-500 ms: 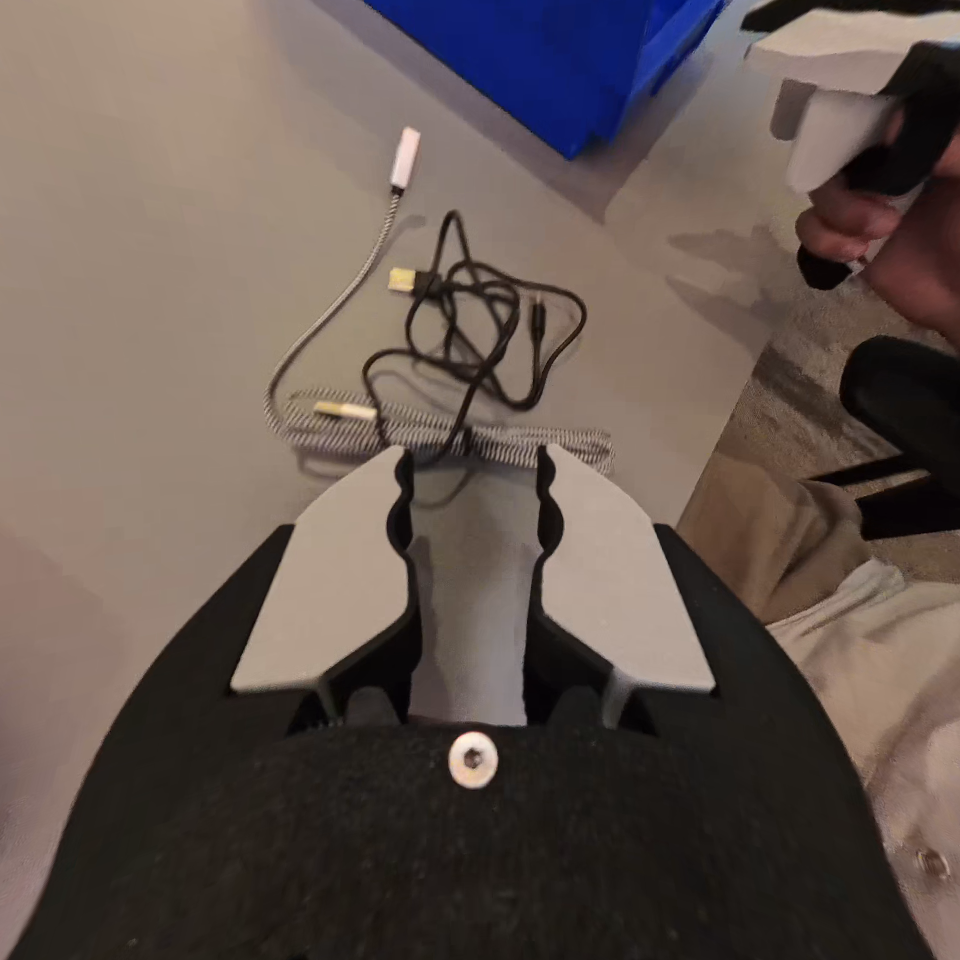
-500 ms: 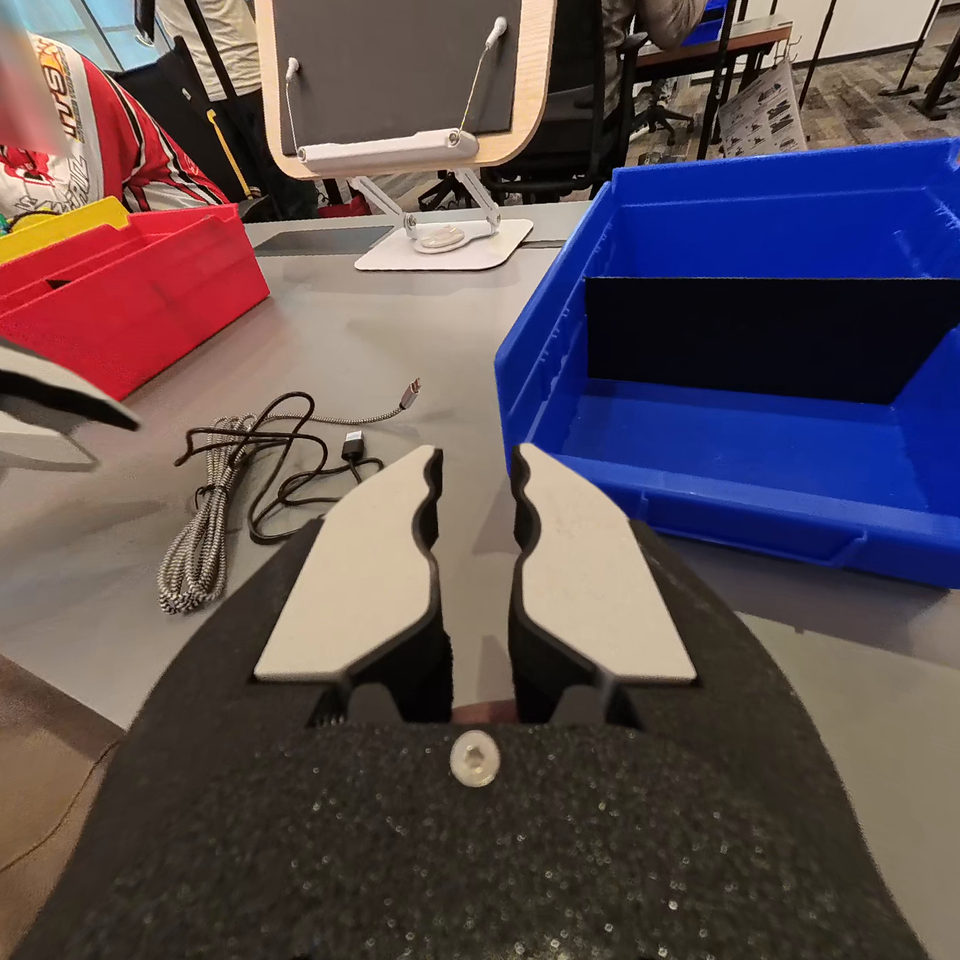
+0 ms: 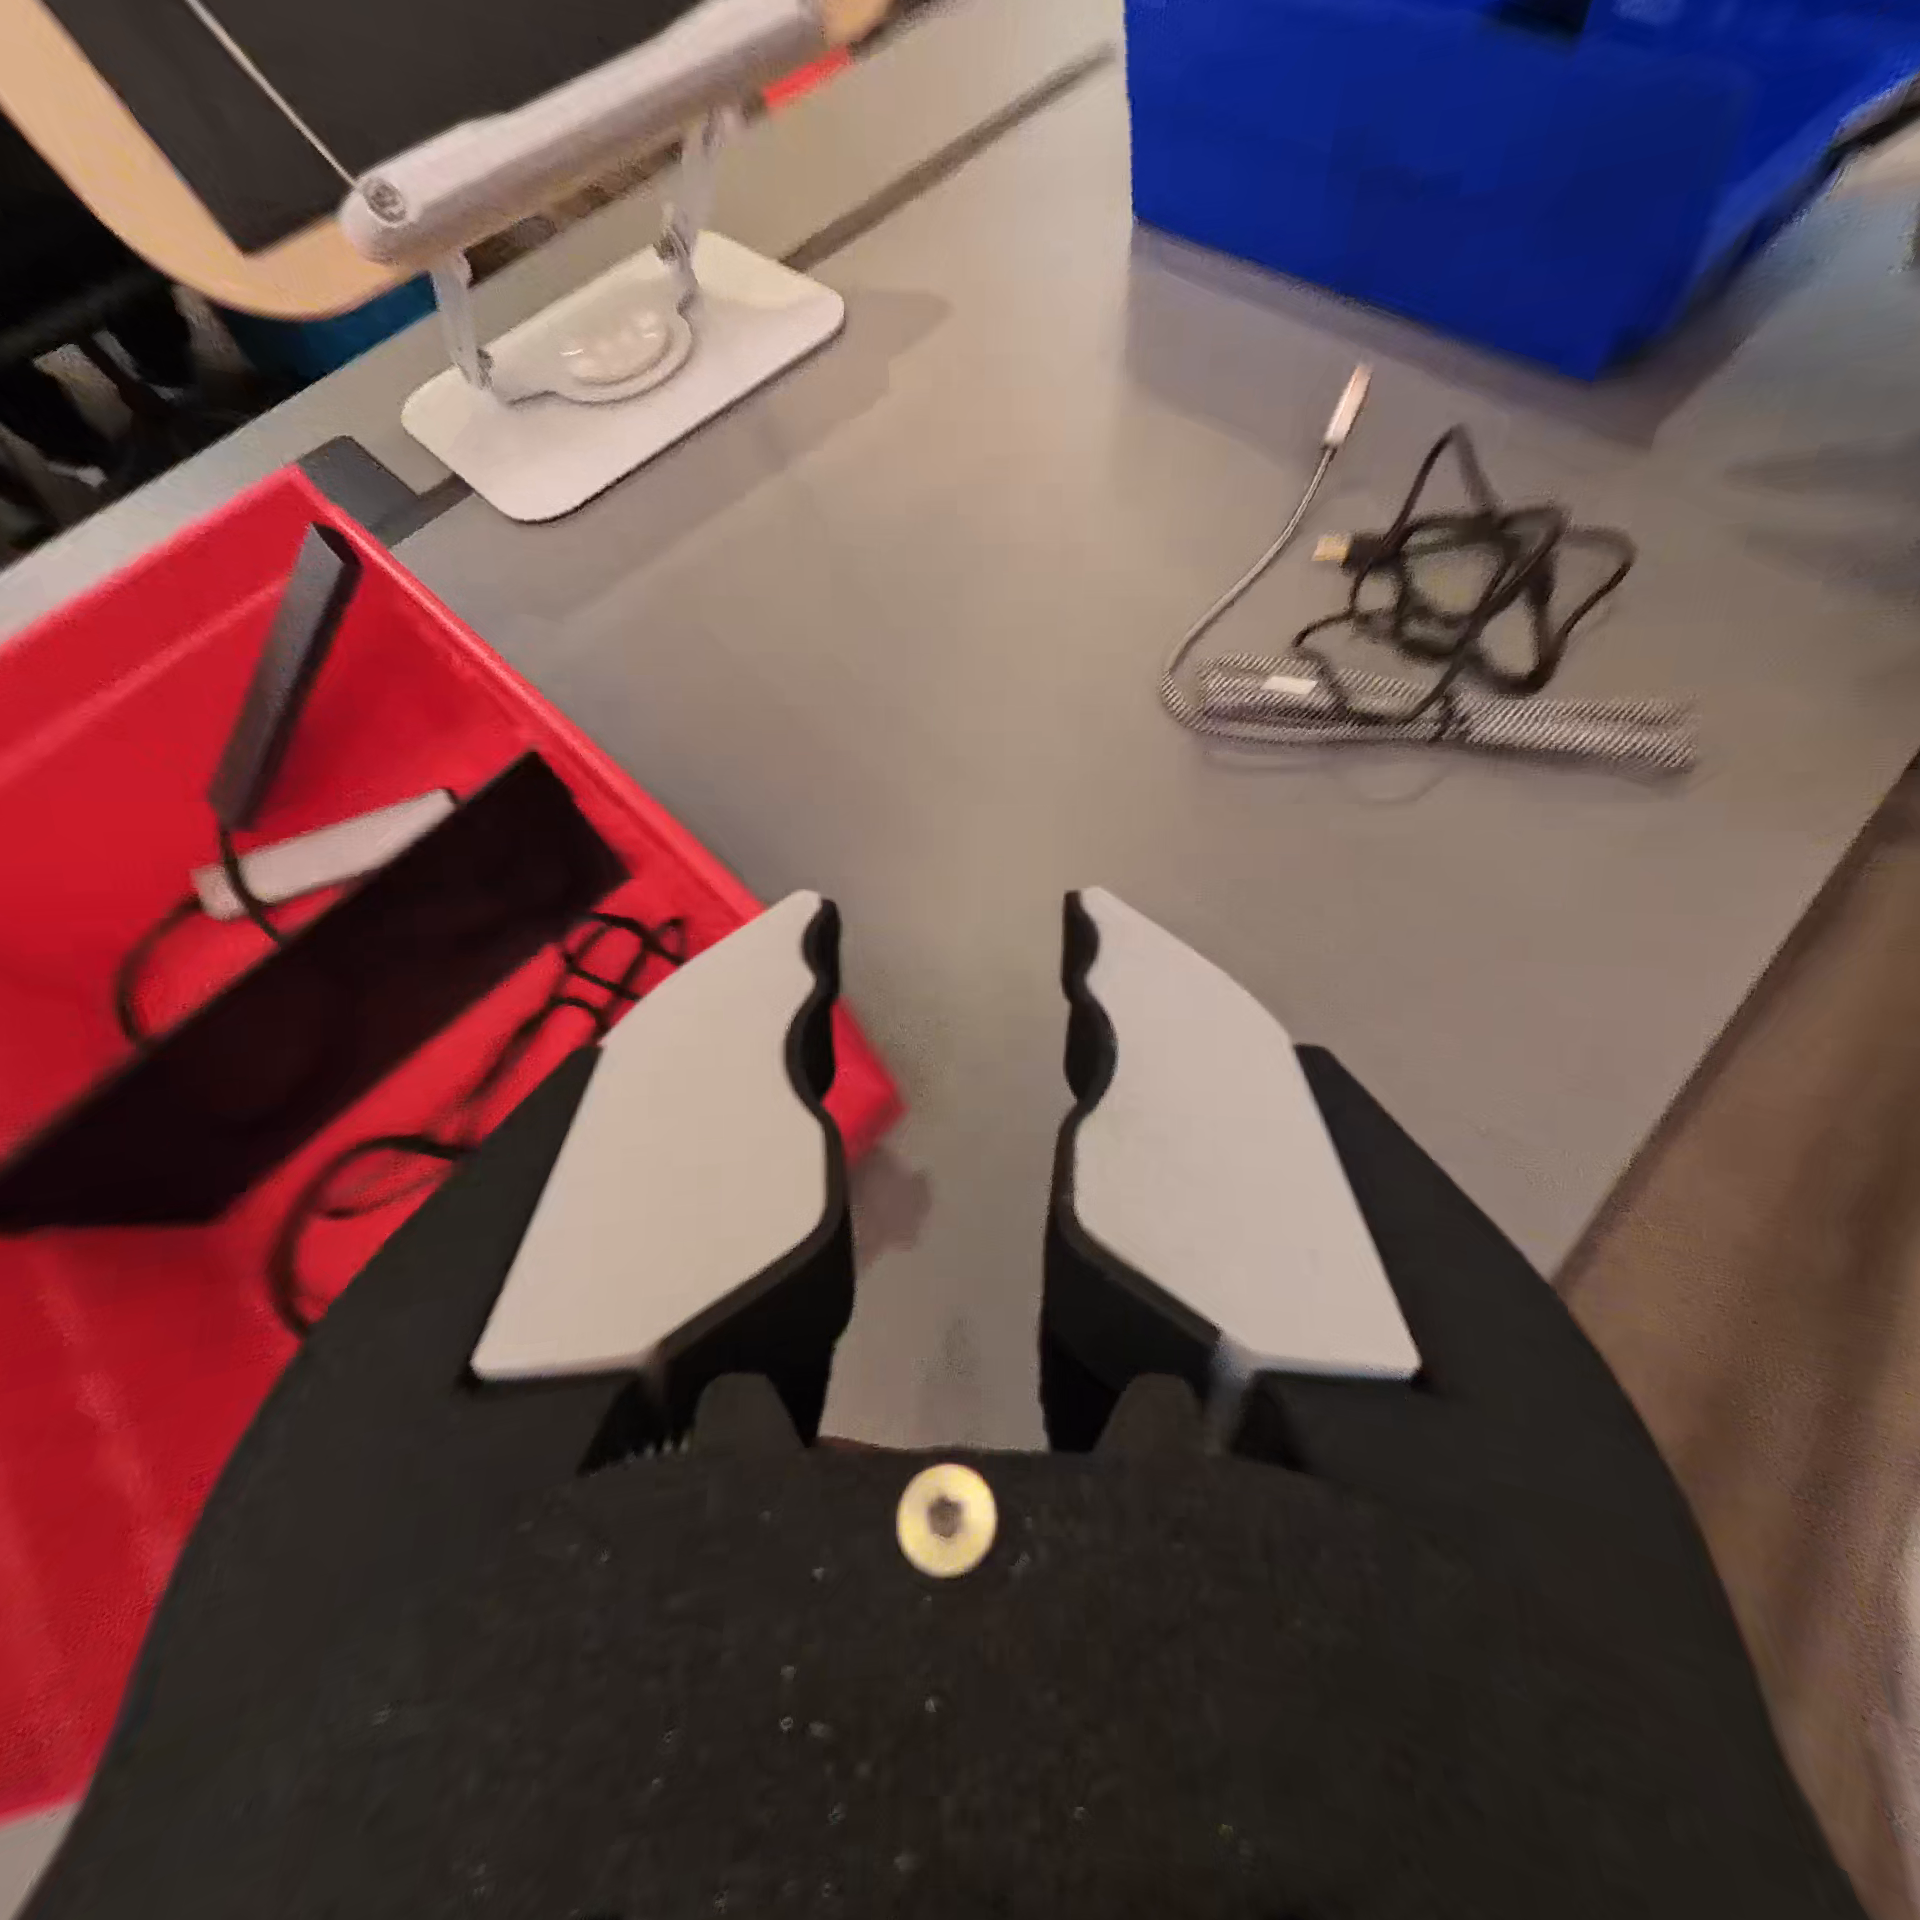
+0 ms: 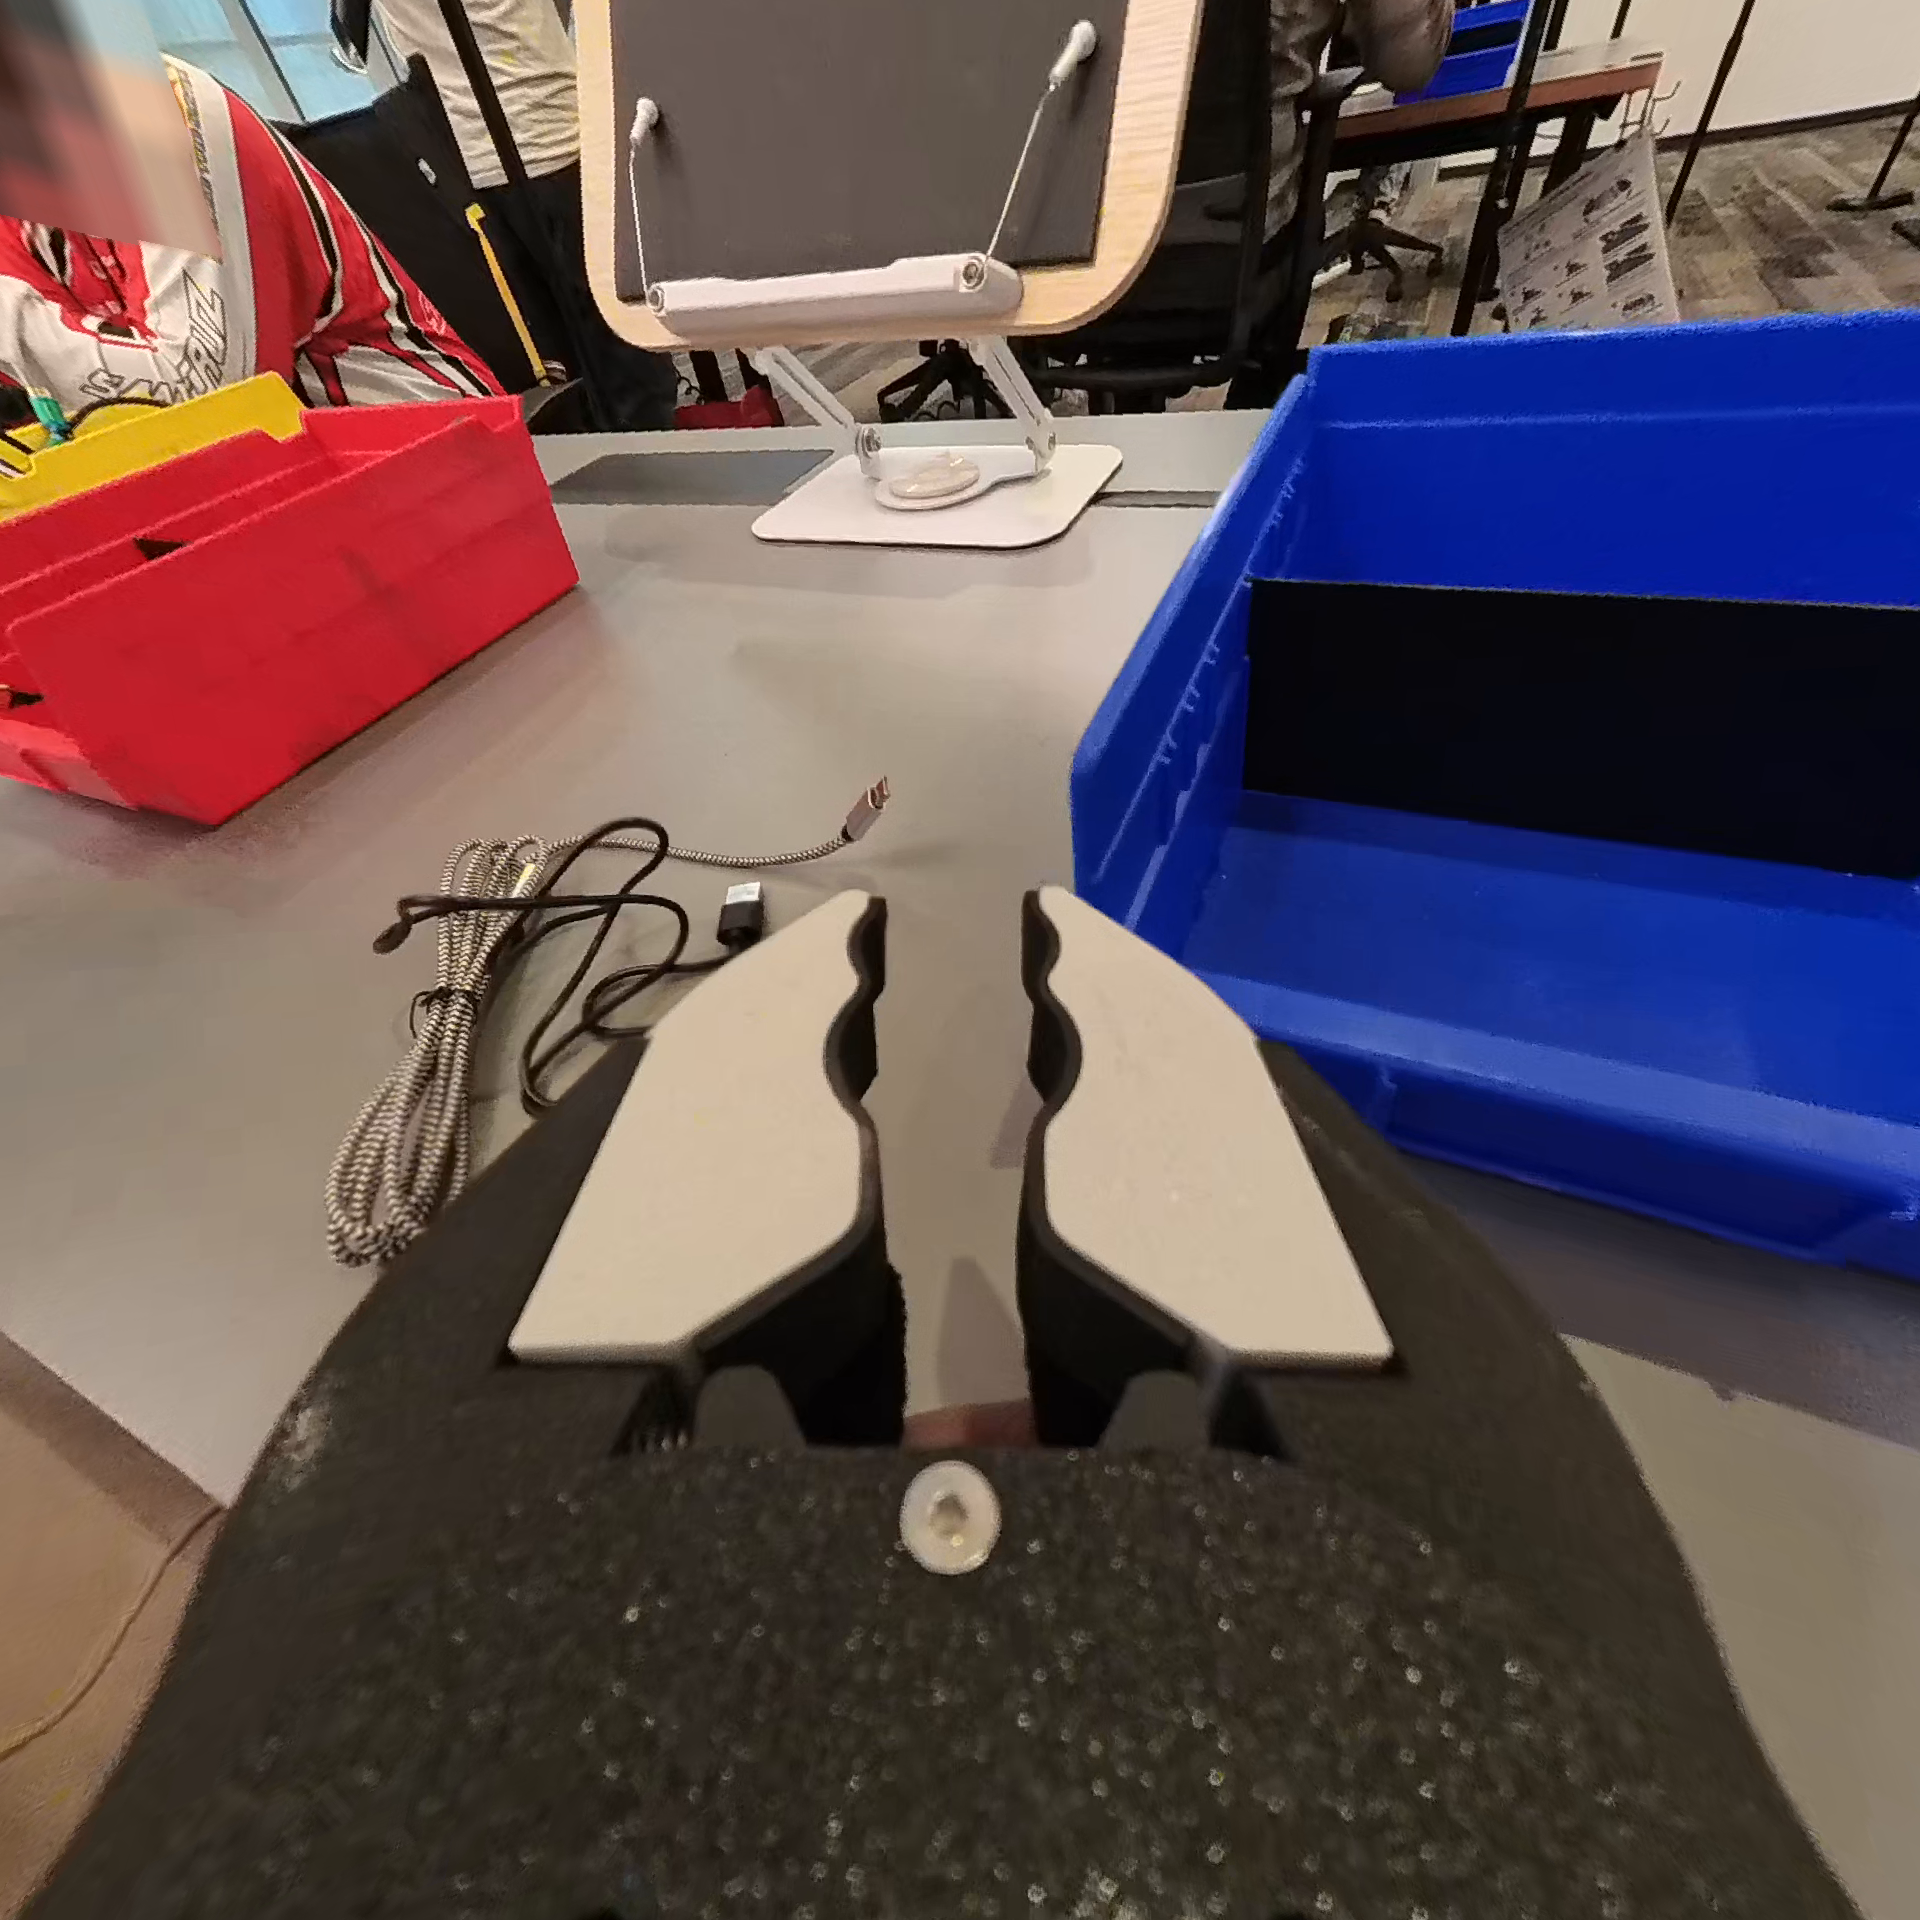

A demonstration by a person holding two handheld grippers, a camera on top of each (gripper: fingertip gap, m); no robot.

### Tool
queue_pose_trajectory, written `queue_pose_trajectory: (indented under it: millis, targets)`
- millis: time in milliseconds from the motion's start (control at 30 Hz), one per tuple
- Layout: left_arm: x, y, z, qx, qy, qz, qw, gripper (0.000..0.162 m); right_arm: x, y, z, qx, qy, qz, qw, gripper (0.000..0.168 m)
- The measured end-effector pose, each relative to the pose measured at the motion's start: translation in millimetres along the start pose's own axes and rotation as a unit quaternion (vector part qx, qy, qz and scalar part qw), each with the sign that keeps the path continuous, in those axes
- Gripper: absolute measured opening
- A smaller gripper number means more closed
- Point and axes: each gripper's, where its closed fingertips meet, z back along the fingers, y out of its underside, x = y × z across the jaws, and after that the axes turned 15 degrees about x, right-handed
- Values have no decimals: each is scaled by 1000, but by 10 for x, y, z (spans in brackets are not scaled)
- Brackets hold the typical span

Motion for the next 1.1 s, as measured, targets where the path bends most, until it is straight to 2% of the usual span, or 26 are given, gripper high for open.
queue_pose_trajectory:
  millis: [33,67,167,233,367,467,533,600,633,767,833,933,1000,1100]
  targets:
    - [177,-26,-43,25,5,-20,999,34,18,-9,-10,-1,-5,0,1000,24]
    - [376,-70,-98,47,7,-31,998,34,31,-15,-18,-1,-7,-1,1000,24]
    - [992,-296,-295,87,-2,-64,994,41,59,-31,-36,-2,-8,1,1000,24]
    - [1396,-365,-546,129,-12,-77,989,46,72,-25,-49,1,-3,8,1000,24]
    - [2118,-269,-1199,214,-97,-126,964,47,98,-5,-82,9,9,28,1000,24]
    - [2353,-146,-1570,253,-127,-136,949,45,92,19,-89,14,19,36,999,24]
    - [2428,-126,-1696,260,-159,-143,942,42,74,34,-83,14,22,33,999,24]
    - [2519,-172,-1712,253,-208,-158,931,23,50,44,-75,14,23,27,999,24]
    - [2543,-196,-1700,248,-224,-162,929,20,37,45,-72,13,24,24,999,24]
    - [2617,-373,-1450,196,-273,-156,929,11,9,38,-78,11,17,14,1000,24]
    - [2578,-581,-1133,134,-299,-164,930,11,23,24,-78,8,11,10,1000,24]
    - [2339,-961,-521,20,-298,-159,941,10,91,-29,-69,-3,1,5,1000,24]
    - [1965,-1278,-68,-80,-250,-176,949,10,235,-154,-63,-26,-18,11,999,23]
    - [1257,-1704,630,-223,-180,-209,935,10,722,-462,-98,-57,-102,56,992,23]
